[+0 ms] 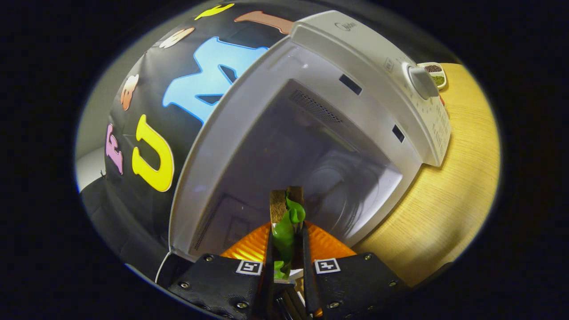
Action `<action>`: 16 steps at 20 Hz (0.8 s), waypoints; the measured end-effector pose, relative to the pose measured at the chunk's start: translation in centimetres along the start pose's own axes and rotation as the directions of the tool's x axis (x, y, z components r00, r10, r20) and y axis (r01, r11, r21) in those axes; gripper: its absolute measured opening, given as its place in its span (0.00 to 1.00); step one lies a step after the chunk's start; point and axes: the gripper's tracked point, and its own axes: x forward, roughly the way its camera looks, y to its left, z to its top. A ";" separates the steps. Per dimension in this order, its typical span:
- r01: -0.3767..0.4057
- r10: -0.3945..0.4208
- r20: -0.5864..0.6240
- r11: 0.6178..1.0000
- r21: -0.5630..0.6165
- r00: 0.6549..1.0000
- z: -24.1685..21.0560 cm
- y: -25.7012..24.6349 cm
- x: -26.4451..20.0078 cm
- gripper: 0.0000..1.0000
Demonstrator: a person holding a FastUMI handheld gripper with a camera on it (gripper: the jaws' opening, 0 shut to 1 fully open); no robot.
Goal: Open the microwave, put the food inside, and close the microwave door.
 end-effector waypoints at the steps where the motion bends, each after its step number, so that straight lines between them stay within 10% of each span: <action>1: 0.015 -0.015 0.001 1.000 -0.001 1.000 0.1 -0.5 0.0 0.28; 4: 0.089 -0.089 0.003 0.995 -0.052 0.996 0.2 -2.3 0.3 0.47; 8: 0.150 -0.154 -0.023 0.980 -0.133 0.988 -0.1 -4.0 -0.9 0.98; 16: 0.184 -0.193 0.011 0.918 -0.350 0.981 2.2 -4.2 -7.2 0.97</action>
